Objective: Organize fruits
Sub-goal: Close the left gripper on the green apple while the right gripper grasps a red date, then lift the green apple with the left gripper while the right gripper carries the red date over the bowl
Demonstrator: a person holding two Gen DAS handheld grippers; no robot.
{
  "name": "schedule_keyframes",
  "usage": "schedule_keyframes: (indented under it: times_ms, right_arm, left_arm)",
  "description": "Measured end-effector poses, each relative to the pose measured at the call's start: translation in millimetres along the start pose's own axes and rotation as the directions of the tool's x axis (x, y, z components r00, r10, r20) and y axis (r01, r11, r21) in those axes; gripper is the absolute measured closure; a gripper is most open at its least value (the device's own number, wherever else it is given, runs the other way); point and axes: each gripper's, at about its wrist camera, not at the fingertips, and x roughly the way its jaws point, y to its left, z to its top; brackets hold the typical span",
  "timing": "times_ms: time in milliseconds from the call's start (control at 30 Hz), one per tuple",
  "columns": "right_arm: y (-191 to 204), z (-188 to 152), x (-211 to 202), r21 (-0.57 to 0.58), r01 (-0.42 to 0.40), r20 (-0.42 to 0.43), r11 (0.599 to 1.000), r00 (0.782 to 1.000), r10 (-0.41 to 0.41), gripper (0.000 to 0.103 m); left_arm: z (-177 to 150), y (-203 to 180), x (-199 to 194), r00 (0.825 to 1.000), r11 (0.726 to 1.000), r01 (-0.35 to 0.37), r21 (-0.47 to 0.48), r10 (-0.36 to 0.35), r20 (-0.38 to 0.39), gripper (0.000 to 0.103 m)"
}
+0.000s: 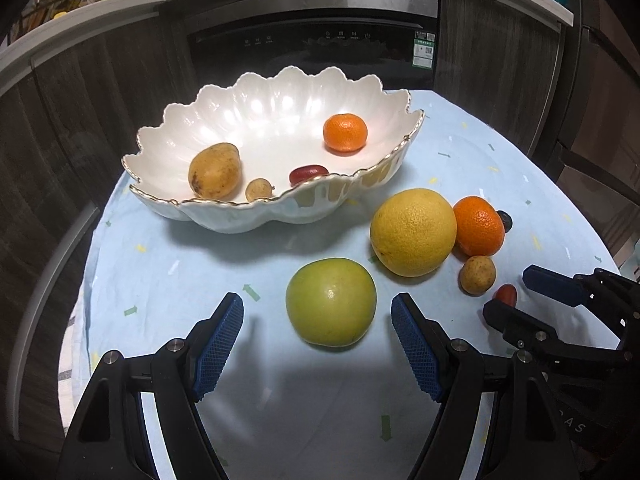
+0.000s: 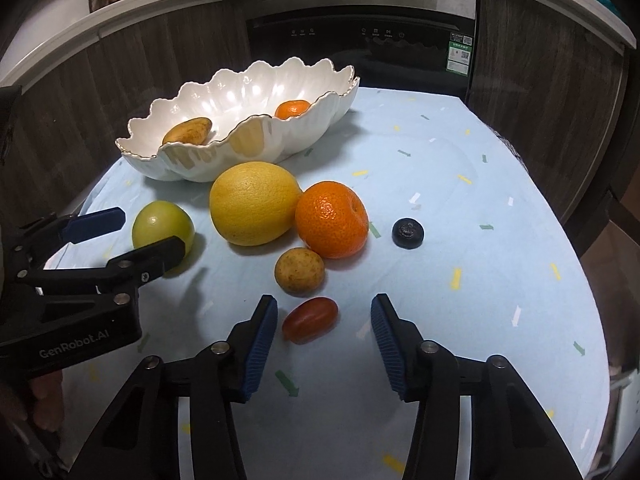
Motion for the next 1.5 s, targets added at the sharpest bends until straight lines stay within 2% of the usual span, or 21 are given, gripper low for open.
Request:
schedule_keyframes:
  times_ms: [133,333,467,700,1100,1500]
  right_arm:
    - [0,-1,4,-0.003,-0.008,-0.014,1.0,1.0,0.008,0.06]
    - [0,0,4,-0.006,-0.009,-0.014,1.0,1.0,0.009,0.064]
    - [3,-1,4,-0.021,-0.015,-0.014,1.0,1.0,0.015,0.072]
    - [6,-1,3,-0.026,-0.016,-0.013,1.0,1.0,0.016,0.075]
    - [4,-1,1,-0.015,-0.017,-0.014,1.0,1.0,0.017,0.076]
    - [1,4,-12,-0.007,-0.011,0.02,1.0,1.0,0.011,0.076]
  left_arm:
    - [0,-2,5,1.0,1.0,0.007,-0.001,-0.007,-0.008,0.027]
    - [2,-4,10,1.0,1.0,0.011,0.006,-0.011,-0.016,0.028]
    - [2,-5,14,0.999,1.0,0.02,0.003,-0.02,-0.025,0.035]
    - [1,-7,18,0.999,1.0,0.02,0.004,-0.02,-0.036,0.055]
    - [-2,-5,13,0.999,0.999,0.032,-0.011,-0.032,-0.038,0.055]
    - [-1,-7,-7,1.0,1.0,0.025,-0.004,-0.025,-0.003,0.055]
